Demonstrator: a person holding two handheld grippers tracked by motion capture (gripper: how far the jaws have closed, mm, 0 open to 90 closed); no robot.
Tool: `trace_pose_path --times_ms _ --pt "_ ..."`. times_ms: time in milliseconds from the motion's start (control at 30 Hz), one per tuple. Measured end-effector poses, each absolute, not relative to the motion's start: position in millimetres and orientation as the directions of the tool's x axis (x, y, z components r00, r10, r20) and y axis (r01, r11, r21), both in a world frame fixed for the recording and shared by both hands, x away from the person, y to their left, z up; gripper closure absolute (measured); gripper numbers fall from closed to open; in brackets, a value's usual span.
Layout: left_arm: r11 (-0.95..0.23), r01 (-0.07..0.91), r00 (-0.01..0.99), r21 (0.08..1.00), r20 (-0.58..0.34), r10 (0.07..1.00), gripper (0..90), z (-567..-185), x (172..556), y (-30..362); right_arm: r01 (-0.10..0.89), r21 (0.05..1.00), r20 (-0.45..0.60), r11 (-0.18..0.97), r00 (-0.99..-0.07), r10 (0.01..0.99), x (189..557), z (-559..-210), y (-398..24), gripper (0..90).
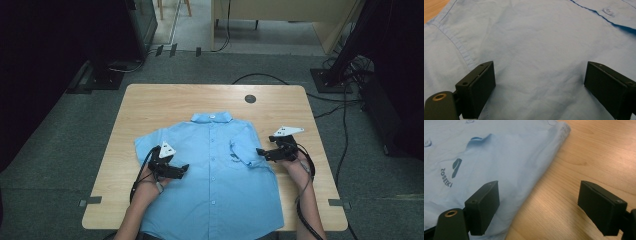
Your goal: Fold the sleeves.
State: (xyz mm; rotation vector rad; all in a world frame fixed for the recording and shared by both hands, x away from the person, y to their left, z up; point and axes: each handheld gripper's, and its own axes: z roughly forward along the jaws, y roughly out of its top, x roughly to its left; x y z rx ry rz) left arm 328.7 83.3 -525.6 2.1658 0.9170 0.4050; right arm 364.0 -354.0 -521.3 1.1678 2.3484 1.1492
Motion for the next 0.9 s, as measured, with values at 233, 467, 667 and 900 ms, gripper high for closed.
trace_pose_path --times_ms 233,467,667,900 --pt "-0.473 0.486 0.695 0.735 0.003 0.719 9.9 -525.5 328.7 83.3 0.552 0.753 0.095 0.358 -0.63 0.771 363.6 -522.6 -360.0 16.3" --pt "-0.473 0.487 0.695 0.734 0.002 0.719 9.9 -525.5 328.8 83.3 0.562 0.753 0.105 0.342 -0.615 0.781 363.4 -524.2 -367.9 15.5" --pt "-0.481 0.483 0.702 0.731 0.005 0.712 9.9 -525.3 328.7 83.8 0.566 0.748 0.089 0.348 -0.605 0.791 362.5 -524.8 -373.3 15.5" --pt "-0.498 0.466 0.726 0.732 0.007 0.688 9.9 -525.3 327.5 83.1 0.563 0.749 0.074 0.349 -0.595 0.8 361.0 -526.1 -379.8 15.3"
